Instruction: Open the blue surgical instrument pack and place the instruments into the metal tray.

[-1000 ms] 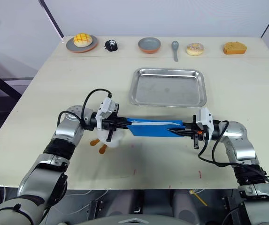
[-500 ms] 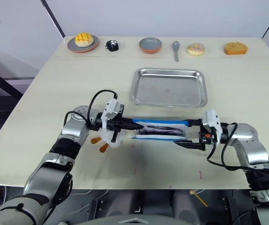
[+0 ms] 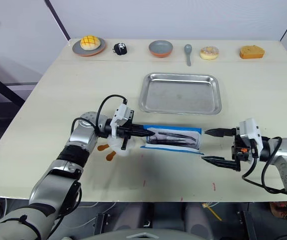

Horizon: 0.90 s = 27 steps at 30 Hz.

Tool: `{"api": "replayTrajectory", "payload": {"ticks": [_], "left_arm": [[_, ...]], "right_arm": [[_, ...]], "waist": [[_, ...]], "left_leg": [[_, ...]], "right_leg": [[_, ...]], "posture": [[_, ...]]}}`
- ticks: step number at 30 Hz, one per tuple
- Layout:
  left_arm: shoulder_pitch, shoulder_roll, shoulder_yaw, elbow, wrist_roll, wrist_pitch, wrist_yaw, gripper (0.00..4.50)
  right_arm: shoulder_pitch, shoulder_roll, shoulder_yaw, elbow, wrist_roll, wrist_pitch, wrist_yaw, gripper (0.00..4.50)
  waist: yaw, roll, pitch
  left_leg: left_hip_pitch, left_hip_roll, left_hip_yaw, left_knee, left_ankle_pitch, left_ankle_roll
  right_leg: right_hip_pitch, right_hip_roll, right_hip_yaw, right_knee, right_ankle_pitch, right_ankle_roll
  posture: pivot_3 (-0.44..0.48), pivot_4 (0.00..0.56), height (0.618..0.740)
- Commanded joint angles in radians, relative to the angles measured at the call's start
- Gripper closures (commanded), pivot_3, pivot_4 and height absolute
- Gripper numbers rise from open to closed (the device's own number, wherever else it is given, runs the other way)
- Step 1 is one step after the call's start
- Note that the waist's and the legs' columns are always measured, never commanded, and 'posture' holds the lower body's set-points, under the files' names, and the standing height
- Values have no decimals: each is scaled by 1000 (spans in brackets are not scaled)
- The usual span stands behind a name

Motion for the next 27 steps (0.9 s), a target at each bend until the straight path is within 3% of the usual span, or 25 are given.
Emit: {"api": "replayTrajectory", "payload": {"ticks": [1, 6, 7, 18, 27], "left_arm": [[18, -3, -12, -23, 9, 16, -13, 4500], [18, -2, -10, -36, 7, 33, -9, 4500], [18, -1, -10, -37, 8, 35, -8, 4500], [28, -15, 16, -76, -30, 191, 50, 4500], [10, -36, 30, -43, -25, 314, 115, 4500]], "right_arm": [[-36, 4, -47, -37, 81, 61, -30, 1846], [-64, 31, -10, -68, 87, 100, -73, 4310], [-63, 35, 1, -76, 79, 103, -79, 4413], [42, 84, 153, -142, -22, 60, -93, 4413], [96, 96, 234, -80, -147, -23, -82, 4413]], "waist": [[0, 0, 0], [0, 0, 0], [0, 0, 0], [-1, 0, 0], [-1, 0, 0]], "left_leg": [[0, 0, 0, 0, 0, 0], [0, 0, 0, 0, 0, 0], [0, 0, 0, 0, 0, 0], [0, 0, -1, 0, 0, 0], [0, -1, -1, 0, 0, 0]], "right_leg": [[0, 0, 0, 0, 0, 0], [0, 0, 0, 0, 0, 0], [0, 0, 0, 0, 0, 0], [0, 0, -1, 0, 0, 0], [0, 0, -1, 0, 0, 0]], "posture": [[0, 150, 740], [0, 150, 740], [0, 150, 740], [0, 150, 740], [0, 150, 740]]}}
